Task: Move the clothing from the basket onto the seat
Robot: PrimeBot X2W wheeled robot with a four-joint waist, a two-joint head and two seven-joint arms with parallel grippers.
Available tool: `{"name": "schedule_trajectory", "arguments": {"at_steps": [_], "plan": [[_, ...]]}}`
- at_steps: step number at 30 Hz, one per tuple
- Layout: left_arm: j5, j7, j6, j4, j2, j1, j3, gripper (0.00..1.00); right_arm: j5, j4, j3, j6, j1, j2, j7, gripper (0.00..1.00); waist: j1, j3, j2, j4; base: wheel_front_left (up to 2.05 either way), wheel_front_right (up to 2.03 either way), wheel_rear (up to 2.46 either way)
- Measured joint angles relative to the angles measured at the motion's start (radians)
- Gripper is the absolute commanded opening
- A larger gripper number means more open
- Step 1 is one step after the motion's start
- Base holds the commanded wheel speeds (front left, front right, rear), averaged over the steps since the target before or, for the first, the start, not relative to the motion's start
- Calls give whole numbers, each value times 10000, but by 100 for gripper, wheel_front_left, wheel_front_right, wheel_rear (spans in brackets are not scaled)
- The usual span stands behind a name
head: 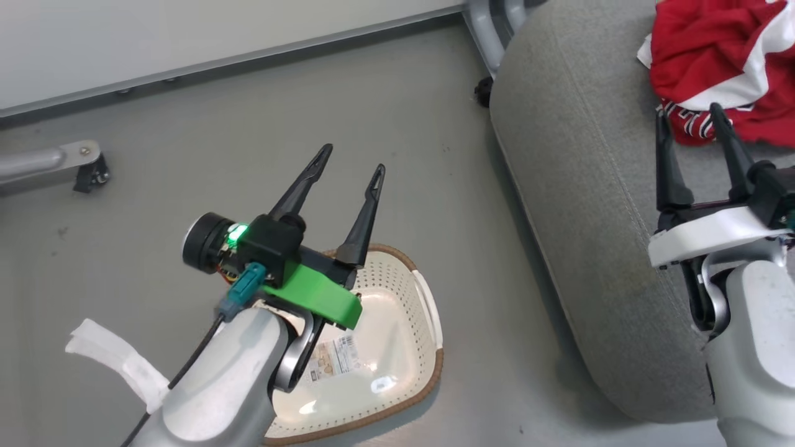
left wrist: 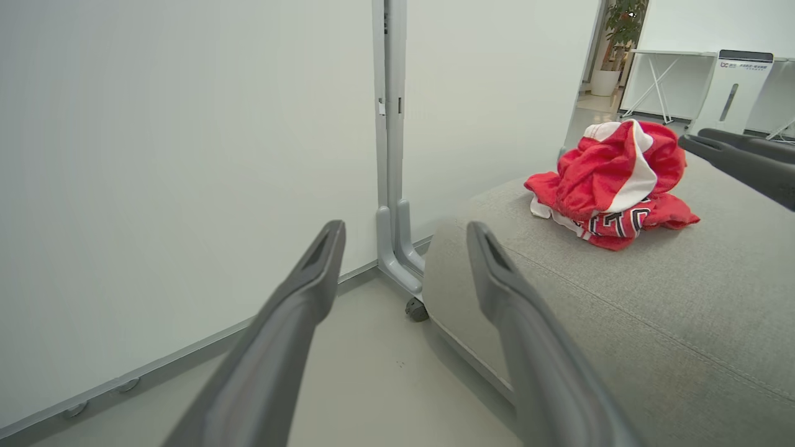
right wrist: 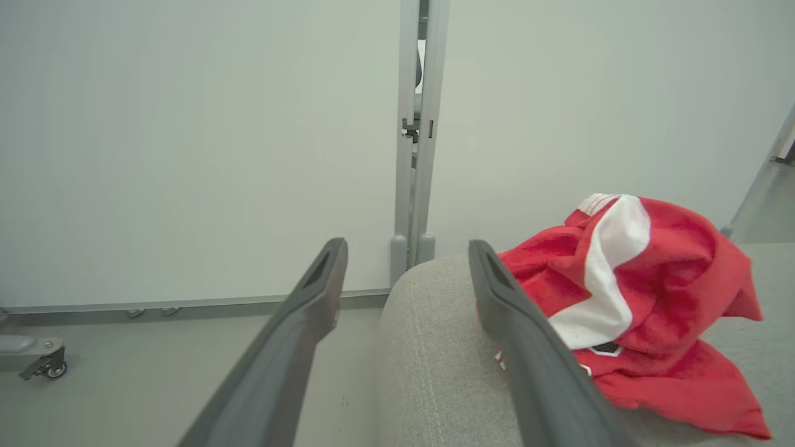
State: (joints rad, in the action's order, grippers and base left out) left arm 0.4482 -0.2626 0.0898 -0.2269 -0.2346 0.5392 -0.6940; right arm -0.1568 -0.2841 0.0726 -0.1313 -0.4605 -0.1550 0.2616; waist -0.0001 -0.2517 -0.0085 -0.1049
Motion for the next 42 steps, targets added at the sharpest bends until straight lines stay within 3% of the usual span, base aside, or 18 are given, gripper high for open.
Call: {"name": "schedule_trajectory", "arguments": {"at_steps": [15, 25, 42], "plan": [[-232, -15, 199, 224, -196, -2353, 3026, 100, -40, 69, -826, 0, 1192, 663, 0, 100, 0, 1398, 0, 1544, 0, 0, 0], [-686, -15, 92, 314, 48, -3847, 4441, 100, -86, 591, -955, 0, 2556, 963, 0, 100, 0, 2259, 0, 2047, 0, 0, 0], [-1384, -15, -546, 587, 585, -4780, 5254, 100, -460, 1785, -769, 0, 4581, 1066, 0, 100, 0, 2786, 0, 2205, 0, 0, 0]]}}
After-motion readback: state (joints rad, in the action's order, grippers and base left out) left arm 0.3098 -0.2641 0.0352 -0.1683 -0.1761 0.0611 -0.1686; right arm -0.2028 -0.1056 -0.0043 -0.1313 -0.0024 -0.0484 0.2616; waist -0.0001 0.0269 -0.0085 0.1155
